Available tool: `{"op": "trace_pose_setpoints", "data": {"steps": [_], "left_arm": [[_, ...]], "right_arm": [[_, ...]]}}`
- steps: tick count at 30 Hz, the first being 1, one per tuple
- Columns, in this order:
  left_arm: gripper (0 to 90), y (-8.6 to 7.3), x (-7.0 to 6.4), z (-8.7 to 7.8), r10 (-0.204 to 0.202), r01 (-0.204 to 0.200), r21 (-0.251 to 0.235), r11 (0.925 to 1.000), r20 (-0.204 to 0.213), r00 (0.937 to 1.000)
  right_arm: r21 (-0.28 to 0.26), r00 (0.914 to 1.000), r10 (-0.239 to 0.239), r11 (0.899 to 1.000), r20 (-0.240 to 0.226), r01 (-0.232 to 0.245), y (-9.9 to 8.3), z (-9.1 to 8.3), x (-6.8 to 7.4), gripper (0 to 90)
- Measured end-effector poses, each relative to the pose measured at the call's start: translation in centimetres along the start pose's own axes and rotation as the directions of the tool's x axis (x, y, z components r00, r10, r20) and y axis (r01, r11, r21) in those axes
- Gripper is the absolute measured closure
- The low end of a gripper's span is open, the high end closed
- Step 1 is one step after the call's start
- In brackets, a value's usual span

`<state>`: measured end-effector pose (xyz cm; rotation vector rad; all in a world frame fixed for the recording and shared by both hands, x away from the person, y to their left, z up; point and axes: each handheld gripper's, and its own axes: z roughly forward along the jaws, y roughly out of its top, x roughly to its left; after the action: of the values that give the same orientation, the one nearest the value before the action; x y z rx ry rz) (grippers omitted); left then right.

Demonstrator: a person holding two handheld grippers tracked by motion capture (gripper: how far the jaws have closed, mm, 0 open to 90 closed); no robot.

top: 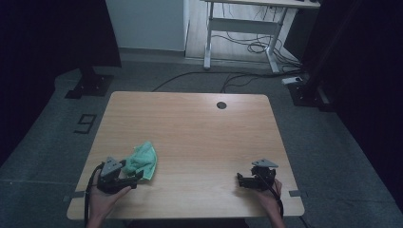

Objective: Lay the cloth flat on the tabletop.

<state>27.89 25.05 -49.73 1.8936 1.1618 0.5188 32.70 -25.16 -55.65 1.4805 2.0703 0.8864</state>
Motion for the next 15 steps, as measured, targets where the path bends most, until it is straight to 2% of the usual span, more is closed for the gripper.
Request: {"op": "trace_pose_setpoints", "data": {"steps": [4, 5, 7, 10, 12, 15], "left_arm": [[14.6, -0.08, -0.04, -0.06, 0.0, 0.0, 0.006, 1.0, -0.006, 1.0], [14.4, -0.09, -0.13, -0.05, -0.015, 0.016, 0.014, 0.9998, -0.018, 0.9997], [14.3, -0.12, -0.14, -0.01, -0.016, 0.016, 0.017, 0.9997, -0.024, 0.9996], [14.3, -0.23, -0.09, 0.21, -0.019, 0.019, 0.019, 0.9996, -0.015, 0.9997], [14.3, -0.31, -0.19, 0.42, -0.008, 0.008, 0.03, 0.9995, -0.001, 1.0], [14.3, -0.26, -0.34, 0.58, 0.003, -0.003, 0.035, 0.9994, 0.002, 1.0]], "right_arm": [[-0.01, 1.0, -0.001, 1.0, -0.004, 0.001, 0.04, -0.01, 0.31, 4.2], [-0.017, 0.9999, -0.007, 1.0, -0.01, 0.006, 0.02, -0.09, 0.5, 5.0], [-0.029, 0.9998, -0.015, 0.999, -0.011, 0.015, -0.01, -0.15, 0.69, 5.8], [-0.04, 0.9998, -0.021, 0.999, -0.003, 0.021, -0.07, -0.31, 0.84, 7.3], [-0.04, 0.9998, -0.007, 0.999, -0.017, 0.007, -0.1, -0.34, 0.81, 7.3], [-0.054, 0.9999, -0.004, 0.999, -0.01, 0.004, -0.15, -0.45, 0.85, 8.4]]}}
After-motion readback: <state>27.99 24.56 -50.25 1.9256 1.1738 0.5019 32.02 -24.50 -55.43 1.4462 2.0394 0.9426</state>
